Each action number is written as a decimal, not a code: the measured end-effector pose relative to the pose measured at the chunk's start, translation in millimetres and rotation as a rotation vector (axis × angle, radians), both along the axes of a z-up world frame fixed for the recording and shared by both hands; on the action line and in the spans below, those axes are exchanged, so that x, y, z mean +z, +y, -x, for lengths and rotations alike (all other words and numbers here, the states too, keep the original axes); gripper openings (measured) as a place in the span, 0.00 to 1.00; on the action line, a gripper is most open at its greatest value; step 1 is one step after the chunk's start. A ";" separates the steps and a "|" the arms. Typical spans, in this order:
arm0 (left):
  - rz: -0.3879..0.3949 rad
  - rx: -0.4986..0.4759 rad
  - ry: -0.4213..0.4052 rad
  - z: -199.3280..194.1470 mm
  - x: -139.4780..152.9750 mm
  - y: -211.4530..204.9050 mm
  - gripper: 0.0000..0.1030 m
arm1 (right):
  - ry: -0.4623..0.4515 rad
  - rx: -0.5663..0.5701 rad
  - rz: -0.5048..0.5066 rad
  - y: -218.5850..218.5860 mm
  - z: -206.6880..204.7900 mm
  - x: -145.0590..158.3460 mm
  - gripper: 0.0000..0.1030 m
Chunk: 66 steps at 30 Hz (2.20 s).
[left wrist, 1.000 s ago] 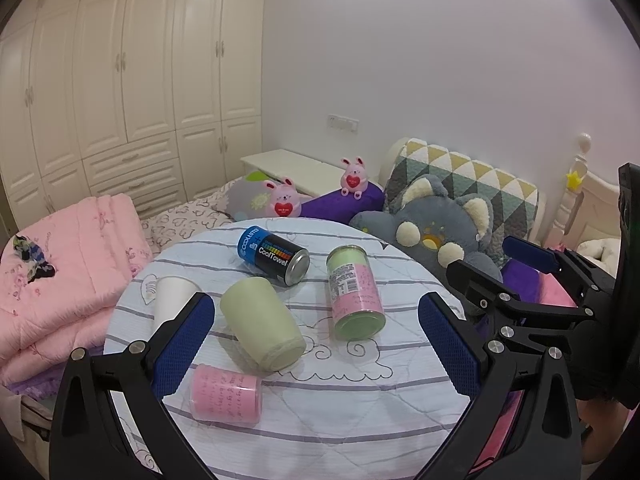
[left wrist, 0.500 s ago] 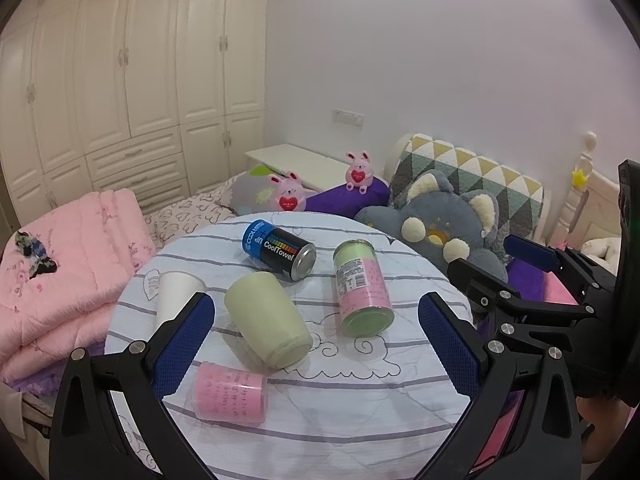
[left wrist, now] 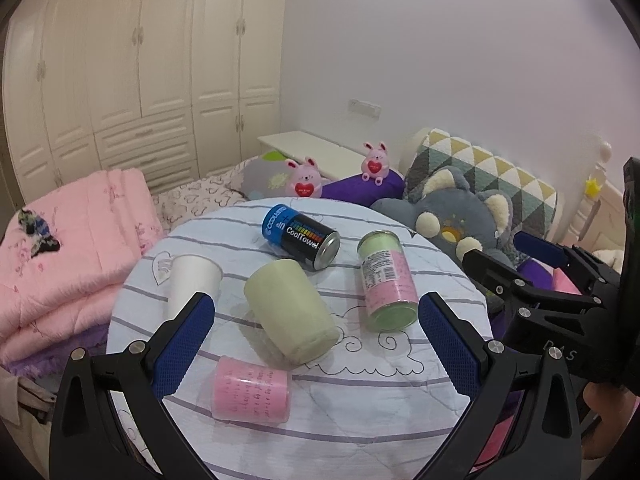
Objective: Flip cup upright
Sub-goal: 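Reach the right gripper to the pink-labelled jar lying on its side and grasp it, then lift the jar with the right gripper while the left gripper approaches it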
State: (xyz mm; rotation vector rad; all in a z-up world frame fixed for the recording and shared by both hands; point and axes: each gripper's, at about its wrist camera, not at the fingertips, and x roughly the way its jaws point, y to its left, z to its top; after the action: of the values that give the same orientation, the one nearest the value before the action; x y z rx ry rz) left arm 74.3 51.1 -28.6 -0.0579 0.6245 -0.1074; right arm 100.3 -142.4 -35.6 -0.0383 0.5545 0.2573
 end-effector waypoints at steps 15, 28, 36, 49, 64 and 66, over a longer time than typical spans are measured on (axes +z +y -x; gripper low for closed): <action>0.079 0.078 0.071 -37.3 -22.2 38.2 1.00 | 0.123 -0.012 -0.022 15.1 -51.9 -29.2 0.82; -0.012 0.106 0.178 -83.3 -61.8 28.9 1.00 | 0.379 -0.064 -0.103 14.7 -101.7 -95.8 0.82; -0.028 0.080 0.216 -89.7 -74.1 20.8 1.00 | 0.457 -0.024 -0.175 11.3 -112.2 -119.7 0.81; -0.003 0.052 0.213 -74.7 -57.5 7.1 1.00 | 0.467 0.038 -0.207 2.7 -96.9 -117.8 0.75; 0.037 0.028 0.296 -27.3 -58.0 -29.3 1.00 | 0.504 0.168 -0.240 5.1 0.1 -118.0 0.76; 0.042 0.033 0.305 -21.9 -59.4 -31.6 1.00 | 0.500 0.179 -0.248 7.1 11.5 -118.1 0.76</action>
State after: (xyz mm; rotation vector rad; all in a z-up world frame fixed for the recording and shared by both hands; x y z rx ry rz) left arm 96.3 19.5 -87.9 -0.1269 0.9261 -0.0807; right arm 88.8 -135.3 -153.7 0.2236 1.0140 0.5156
